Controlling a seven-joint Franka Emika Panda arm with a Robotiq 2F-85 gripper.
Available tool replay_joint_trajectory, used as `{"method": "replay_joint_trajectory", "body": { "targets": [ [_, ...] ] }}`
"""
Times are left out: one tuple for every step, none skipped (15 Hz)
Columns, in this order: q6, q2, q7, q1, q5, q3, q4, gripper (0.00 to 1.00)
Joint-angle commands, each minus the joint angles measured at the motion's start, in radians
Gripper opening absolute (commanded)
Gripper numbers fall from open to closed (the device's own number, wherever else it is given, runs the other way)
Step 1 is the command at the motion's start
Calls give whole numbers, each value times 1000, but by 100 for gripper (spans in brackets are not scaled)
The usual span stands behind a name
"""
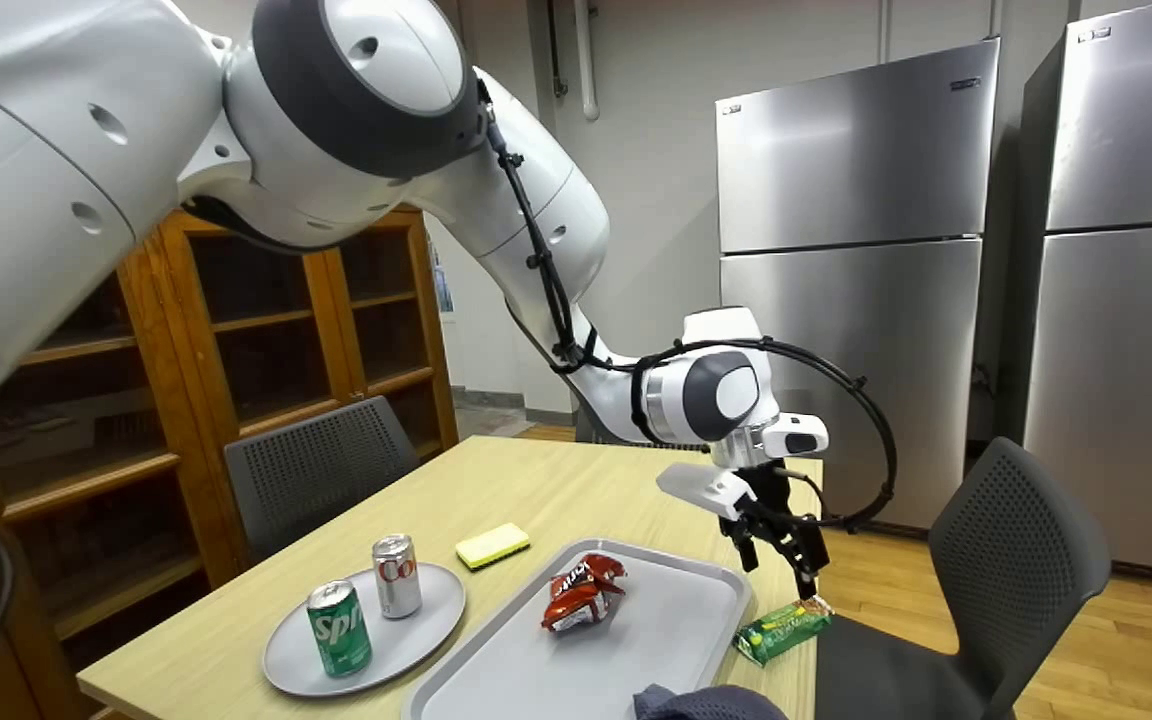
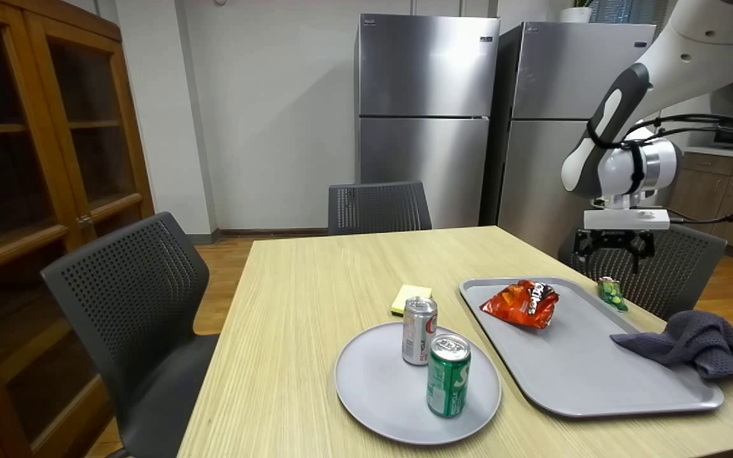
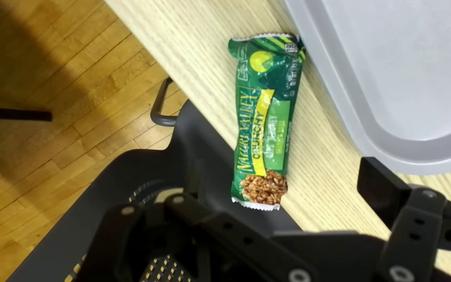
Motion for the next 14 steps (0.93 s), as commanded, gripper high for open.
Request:
{"method": "replay_joint_trajectory", "body": {
  "targets": [
    [36,-96,-45,5,-16,36,-117,100],
    [44,-110,-61,12,-24,42,-137,100],
    [56,-125,-81,18,-31,49,-160,100],
    [64,-142,-98,22,-35,58,-181,100],
    [75,-161,-116,25,-39,70,-204,100],
    [84,-178,-137,24,-41,83,-226,100],
    [91,-193,-150,30,-45,91,-246,100],
    [94,-205,-167,33,-49,100,-262,100],
    [97,-214,-183,40,-58,107,-278,100],
    [98,-222,-191,53,-74,107,-293,100],
    [100,-229,-198,61,-84,112,-306,100],
    [105,-239,-212,63,-90,122,-321,100],
    [108,-249,-219,64,-91,133,-333,100],
    [111,-259,-232,62,-86,147,-345,100]
  ]
}}
